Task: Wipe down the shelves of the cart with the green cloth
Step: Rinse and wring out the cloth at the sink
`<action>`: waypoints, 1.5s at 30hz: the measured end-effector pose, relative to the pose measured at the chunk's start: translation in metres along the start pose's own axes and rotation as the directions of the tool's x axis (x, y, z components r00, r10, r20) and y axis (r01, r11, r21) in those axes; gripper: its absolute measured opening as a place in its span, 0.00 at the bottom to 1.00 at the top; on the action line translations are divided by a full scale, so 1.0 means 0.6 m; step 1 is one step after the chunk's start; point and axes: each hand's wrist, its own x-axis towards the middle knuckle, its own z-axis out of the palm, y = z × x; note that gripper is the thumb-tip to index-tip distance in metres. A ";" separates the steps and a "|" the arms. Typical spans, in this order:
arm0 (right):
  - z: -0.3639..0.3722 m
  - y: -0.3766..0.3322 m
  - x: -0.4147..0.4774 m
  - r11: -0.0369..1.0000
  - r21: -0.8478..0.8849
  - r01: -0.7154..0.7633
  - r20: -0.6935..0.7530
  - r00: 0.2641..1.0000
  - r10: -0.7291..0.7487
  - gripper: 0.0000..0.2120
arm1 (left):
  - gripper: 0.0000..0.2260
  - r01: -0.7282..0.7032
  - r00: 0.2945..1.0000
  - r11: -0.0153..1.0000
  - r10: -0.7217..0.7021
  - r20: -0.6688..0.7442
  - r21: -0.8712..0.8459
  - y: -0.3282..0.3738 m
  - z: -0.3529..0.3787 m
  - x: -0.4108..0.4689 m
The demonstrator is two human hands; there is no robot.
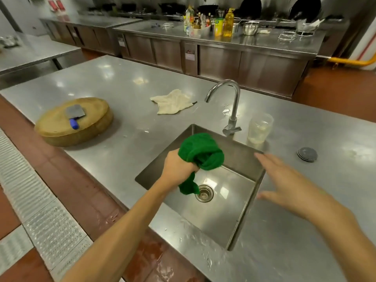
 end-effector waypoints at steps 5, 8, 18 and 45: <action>0.066 -0.039 0.086 0.920 -0.190 0.343 -0.452 0.801 -0.392 0.60 | 0.08 0.097 0.982 0.995 -0.094 0.163 -0.011 0.039 0.052 0.017; 0.075 -0.048 0.151 0.896 -0.276 0.349 -0.420 0.794 -0.439 0.58 | 0.11 -0.037 0.939 0.996 0.006 0.344 0.084 0.054 0.097 0.019; 0.080 -0.042 0.239 0.993 0.100 0.068 -0.199 0.979 -0.047 0.14 | 0.06 -0.475 0.879 0.350 0.149 0.453 0.807 0.070 0.096 0.090; 0.138 -0.057 0.133 0.983 0.003 0.185 -0.718 0.685 -0.127 0.39 | 0.10 0.525 0.759 0.319 -0.594 0.265 -0.789 0.087 0.151 0.105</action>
